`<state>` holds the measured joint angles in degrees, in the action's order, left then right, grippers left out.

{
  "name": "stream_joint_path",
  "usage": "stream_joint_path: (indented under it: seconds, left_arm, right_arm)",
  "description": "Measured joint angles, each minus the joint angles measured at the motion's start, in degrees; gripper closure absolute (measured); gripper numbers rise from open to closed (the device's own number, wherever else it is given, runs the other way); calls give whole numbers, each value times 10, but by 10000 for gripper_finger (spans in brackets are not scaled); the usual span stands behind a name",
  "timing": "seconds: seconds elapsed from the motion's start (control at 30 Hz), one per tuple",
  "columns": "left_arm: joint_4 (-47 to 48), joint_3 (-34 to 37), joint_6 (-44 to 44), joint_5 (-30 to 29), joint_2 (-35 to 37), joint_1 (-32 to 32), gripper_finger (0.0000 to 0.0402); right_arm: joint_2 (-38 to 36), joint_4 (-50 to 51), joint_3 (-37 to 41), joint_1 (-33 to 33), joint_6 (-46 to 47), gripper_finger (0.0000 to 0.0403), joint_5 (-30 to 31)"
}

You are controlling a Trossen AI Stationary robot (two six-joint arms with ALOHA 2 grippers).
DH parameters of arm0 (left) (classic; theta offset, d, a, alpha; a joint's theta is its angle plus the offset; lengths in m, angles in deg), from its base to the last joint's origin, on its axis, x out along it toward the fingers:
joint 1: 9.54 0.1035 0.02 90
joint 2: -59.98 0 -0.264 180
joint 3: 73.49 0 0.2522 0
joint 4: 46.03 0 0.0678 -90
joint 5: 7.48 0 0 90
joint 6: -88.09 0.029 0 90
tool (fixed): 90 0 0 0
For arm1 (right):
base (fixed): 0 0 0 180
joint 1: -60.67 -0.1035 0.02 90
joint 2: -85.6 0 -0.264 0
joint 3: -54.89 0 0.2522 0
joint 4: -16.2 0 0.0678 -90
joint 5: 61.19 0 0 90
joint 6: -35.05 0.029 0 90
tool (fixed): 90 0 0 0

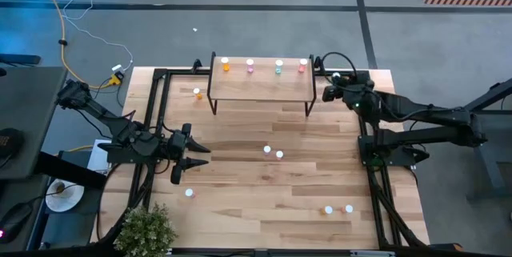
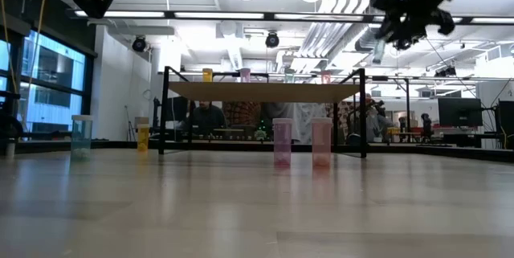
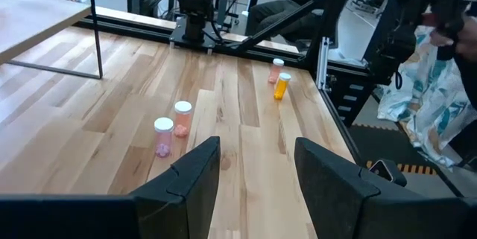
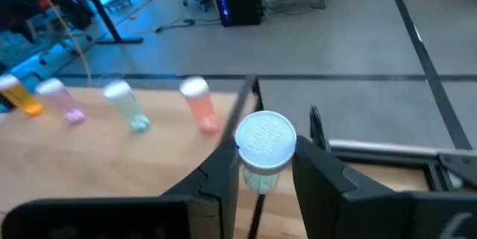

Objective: Pick and place medicine bottles onto shelf by color
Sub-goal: Put the top green pill bottle on the shelf aligned with the other green pill bottle

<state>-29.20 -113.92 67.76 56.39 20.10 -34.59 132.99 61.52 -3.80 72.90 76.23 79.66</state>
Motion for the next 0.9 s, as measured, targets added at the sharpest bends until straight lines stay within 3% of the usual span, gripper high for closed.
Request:
stream_joint_path:
  seconds: [0.5, 0.9]
  left_arm:
    - [0, 0, -7, 0, 0, 0, 236]
    - [0, 0, -6, 0, 0, 0, 236]
  right_arm:
    - [141, 0, -150, 0, -118, 311, -44]
    - [249, -31, -178, 0, -123, 311, -119]
